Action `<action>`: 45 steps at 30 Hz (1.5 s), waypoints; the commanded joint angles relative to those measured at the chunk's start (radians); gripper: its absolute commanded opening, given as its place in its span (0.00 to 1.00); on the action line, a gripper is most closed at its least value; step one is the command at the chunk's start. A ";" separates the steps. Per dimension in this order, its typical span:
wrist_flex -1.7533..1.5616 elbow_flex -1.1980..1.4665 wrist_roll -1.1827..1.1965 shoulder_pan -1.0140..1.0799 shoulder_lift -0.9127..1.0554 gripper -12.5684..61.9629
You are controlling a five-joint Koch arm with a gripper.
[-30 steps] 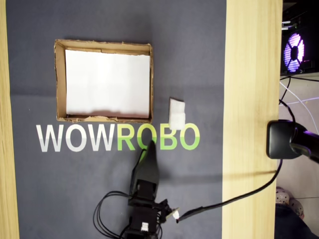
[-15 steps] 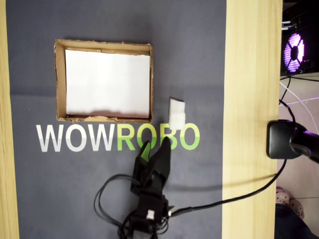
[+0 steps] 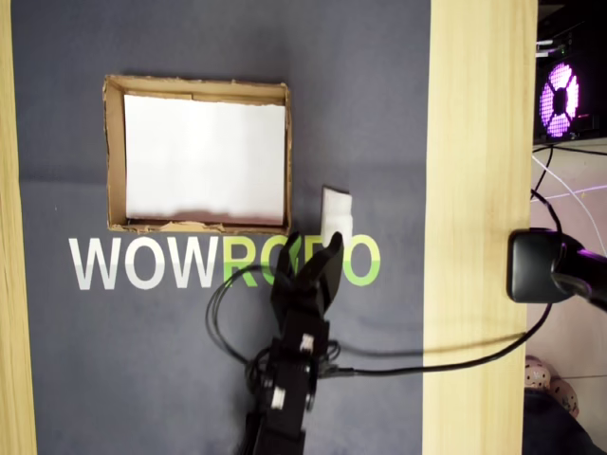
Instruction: Put the block into the box.
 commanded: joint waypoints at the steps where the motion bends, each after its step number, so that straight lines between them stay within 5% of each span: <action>1: 0.000 -0.081 0.101 0.035 -0.046 0.58; 18: -0.009 -0.242 0.175 0.097 -0.296 0.58; 27: -0.009 -0.195 -0.049 0.097 -0.322 0.52; 39: -0.133 -0.098 -0.146 0.097 -0.181 0.00; 45: -0.181 -0.104 -0.252 0.095 -0.147 0.00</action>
